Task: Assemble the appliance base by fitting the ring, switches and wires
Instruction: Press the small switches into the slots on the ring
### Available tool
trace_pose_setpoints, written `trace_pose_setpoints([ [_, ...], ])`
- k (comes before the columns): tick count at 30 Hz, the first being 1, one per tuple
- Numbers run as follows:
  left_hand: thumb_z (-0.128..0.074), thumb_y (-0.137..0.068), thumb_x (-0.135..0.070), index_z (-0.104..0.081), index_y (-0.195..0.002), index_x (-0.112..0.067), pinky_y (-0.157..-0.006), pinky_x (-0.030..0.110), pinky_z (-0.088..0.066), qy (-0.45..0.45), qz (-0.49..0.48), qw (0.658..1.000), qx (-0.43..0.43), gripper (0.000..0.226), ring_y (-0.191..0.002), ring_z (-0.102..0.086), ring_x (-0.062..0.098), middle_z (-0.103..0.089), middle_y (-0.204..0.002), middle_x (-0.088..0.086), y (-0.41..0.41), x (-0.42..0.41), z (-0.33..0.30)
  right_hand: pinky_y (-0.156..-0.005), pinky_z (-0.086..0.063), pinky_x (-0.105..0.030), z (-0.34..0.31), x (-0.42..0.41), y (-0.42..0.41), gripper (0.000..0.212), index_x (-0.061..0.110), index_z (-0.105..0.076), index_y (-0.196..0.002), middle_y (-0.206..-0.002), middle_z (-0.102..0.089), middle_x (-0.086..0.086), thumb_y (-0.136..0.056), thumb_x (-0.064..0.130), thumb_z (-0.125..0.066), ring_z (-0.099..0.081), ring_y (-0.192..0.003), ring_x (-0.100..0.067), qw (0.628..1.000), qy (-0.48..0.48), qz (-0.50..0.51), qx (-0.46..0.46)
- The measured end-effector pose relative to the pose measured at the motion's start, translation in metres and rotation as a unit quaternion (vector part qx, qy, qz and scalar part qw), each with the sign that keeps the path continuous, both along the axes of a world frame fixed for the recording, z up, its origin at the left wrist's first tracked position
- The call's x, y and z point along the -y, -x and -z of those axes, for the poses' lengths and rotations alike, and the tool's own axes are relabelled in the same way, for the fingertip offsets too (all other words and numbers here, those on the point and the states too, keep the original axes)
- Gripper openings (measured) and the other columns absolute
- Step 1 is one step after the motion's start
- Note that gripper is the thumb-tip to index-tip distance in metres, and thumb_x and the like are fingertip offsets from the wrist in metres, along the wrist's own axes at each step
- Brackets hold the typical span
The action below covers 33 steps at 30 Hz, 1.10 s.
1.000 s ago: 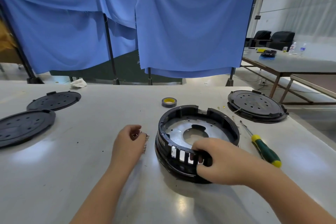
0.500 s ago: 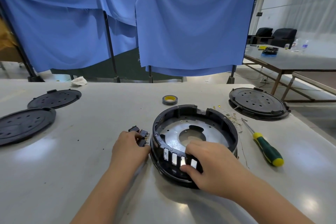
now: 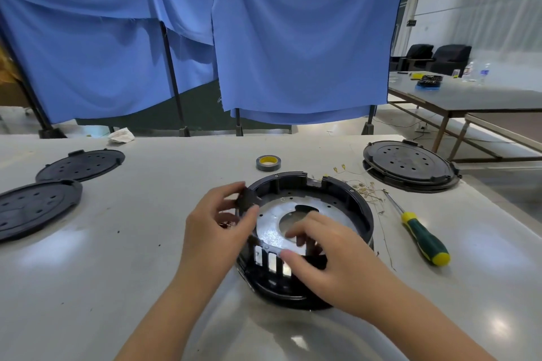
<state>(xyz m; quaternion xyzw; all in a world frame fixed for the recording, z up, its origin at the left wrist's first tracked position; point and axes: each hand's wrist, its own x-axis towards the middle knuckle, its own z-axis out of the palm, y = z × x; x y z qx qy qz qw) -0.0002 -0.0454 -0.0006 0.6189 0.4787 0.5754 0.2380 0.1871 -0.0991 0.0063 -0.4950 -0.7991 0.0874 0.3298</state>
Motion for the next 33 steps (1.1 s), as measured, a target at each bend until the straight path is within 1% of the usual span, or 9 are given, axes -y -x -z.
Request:
trace_pose_setpoints([
  [3, -0.079, -0.075, -0.010, -0.065, -0.112, -0.033, -0.076, 0.015, -0.051, -0.075, 0.055, 0.993, -0.077, 0.045, -0.089, -0.065, 0.002, -0.067, -0.103, -0.022, -0.017, 0.016, 0.002, -0.074, -0.049, -0.015, -0.001, -0.002, -0.001, 0.021, 0.033, -0.056, -0.110, -0.095, -0.059, 0.022, -0.090, 0.033, -0.060, -0.060, -0.090, -0.003, 0.984, 0.031, 0.011, -0.175],
  [5, -0.077, -0.077, -0.009, -0.062, -0.117, -0.033, -0.080, 0.012, -0.047, -0.118, 0.084, 0.983, -0.115, 0.049, -0.096, -0.062, -0.002, -0.064, -0.109, -0.024, -0.026, 0.025, 0.005, -0.073, -0.050, -0.014, -0.002, -0.002, -0.003, 0.022, 0.034, -0.057, -0.109, -0.093, -0.062, 0.022, -0.089, 0.026, -0.063, -0.062, -0.089, -0.002, 0.974, 0.042, 0.008, -0.223],
  [12, -0.073, -0.076, 0.006, -0.048, -0.132, -0.039, -0.077, 0.010, -0.048, -0.144, 0.103, 0.980, -0.088, 0.076, -0.098, -0.065, -0.001, -0.064, -0.115, -0.023, -0.036, 0.033, 0.012, -0.078, -0.048, -0.010, 0.000, -0.004, -0.004, 0.022, 0.030, -0.065, -0.106, -0.095, -0.067, 0.022, -0.085, 0.022, -0.069, -0.064, -0.093, 0.001, 0.973, 0.050, -0.011, -0.226],
  [15, -0.076, -0.076, 0.000, -0.048, -0.130, -0.039, -0.076, 0.015, -0.052, -0.150, 0.099, 0.980, -0.083, 0.073, -0.099, -0.064, -0.004, -0.063, -0.114, -0.024, -0.039, 0.035, 0.012, -0.075, -0.046, -0.009, 0.001, -0.005, -0.006, 0.021, 0.032, -0.066, -0.094, -0.089, -0.067, 0.021, -0.085, 0.014, -0.069, -0.064, -0.089, 0.000, 0.970, 0.038, -0.012, -0.242],
  [17, -0.078, -0.077, -0.013, -0.051, -0.129, -0.036, -0.076, 0.017, -0.053, -0.147, 0.096, 0.980, -0.091, 0.062, -0.102, -0.063, -0.004, -0.063, -0.112, -0.023, -0.038, 0.035, 0.009, -0.072, -0.047, -0.010, 0.001, -0.006, -0.008, 0.027, 0.036, -0.065, -0.088, -0.086, -0.068, 0.019, -0.085, 0.009, -0.069, -0.065, -0.086, -0.002, 0.963, 0.032, -0.014, -0.267],
  [20, -0.067, -0.077, -0.041, -0.065, -0.111, -0.028, -0.087, 0.028, -0.048, -0.156, 0.086, 0.965, -0.195, 0.036, -0.101, -0.056, -0.004, -0.063, -0.102, -0.024, -0.029, 0.030, 0.003, -0.074, -0.052, -0.019, 0.002, -0.007, -0.012, 0.033, 0.041, -0.063, -0.087, -0.087, -0.068, 0.015, -0.087, 0.008, -0.066, -0.067, -0.085, -0.009, 0.960, 0.024, -0.005, -0.278],
  [22, -0.064, -0.071, -0.055, -0.070, -0.092, -0.026, -0.094, 0.035, -0.044, -0.131, 0.087, 0.954, -0.254, 0.036, -0.094, -0.054, -0.003, -0.062, -0.090, -0.024, -0.020, 0.024, 0.002, -0.074, -0.053, -0.020, 0.003, -0.008, -0.016, 0.031, 0.043, -0.062, -0.089, -0.090, -0.067, 0.018, -0.089, 0.011, -0.063, -0.067, -0.087, -0.007, 0.968, 0.015, 0.008, -0.252],
  [27, -0.066, -0.044, -0.079, -0.062, -0.066, -0.024, -0.083, 0.016, -0.032, -0.050, 0.112, 0.943, -0.308, 0.059, -0.081, -0.050, 0.002, -0.056, -0.066, -0.017, -0.006, 0.011, 0.001, -0.078, -0.046, -0.008, 0.004, -0.010, -0.022, 0.036, 0.045, -0.056, -0.104, -0.101, -0.062, 0.030, -0.094, 0.011, -0.055, -0.062, -0.092, 0.004, 0.981, -0.004, 0.030, -0.190],
  [33, -0.066, -0.042, -0.079, -0.054, -0.058, -0.022, -0.071, 0.007, -0.028, -0.066, 0.108, 0.944, -0.305, 0.060, -0.075, -0.045, 0.000, -0.045, -0.059, -0.018, -0.009, 0.010, 0.010, -0.074, -0.050, -0.012, 0.005, -0.009, -0.027, 0.039, 0.048, -0.056, -0.105, -0.094, -0.065, 0.025, -0.092, 0.011, -0.057, -0.065, -0.085, -0.001, 0.983, 0.006, 0.012, -0.185],
])
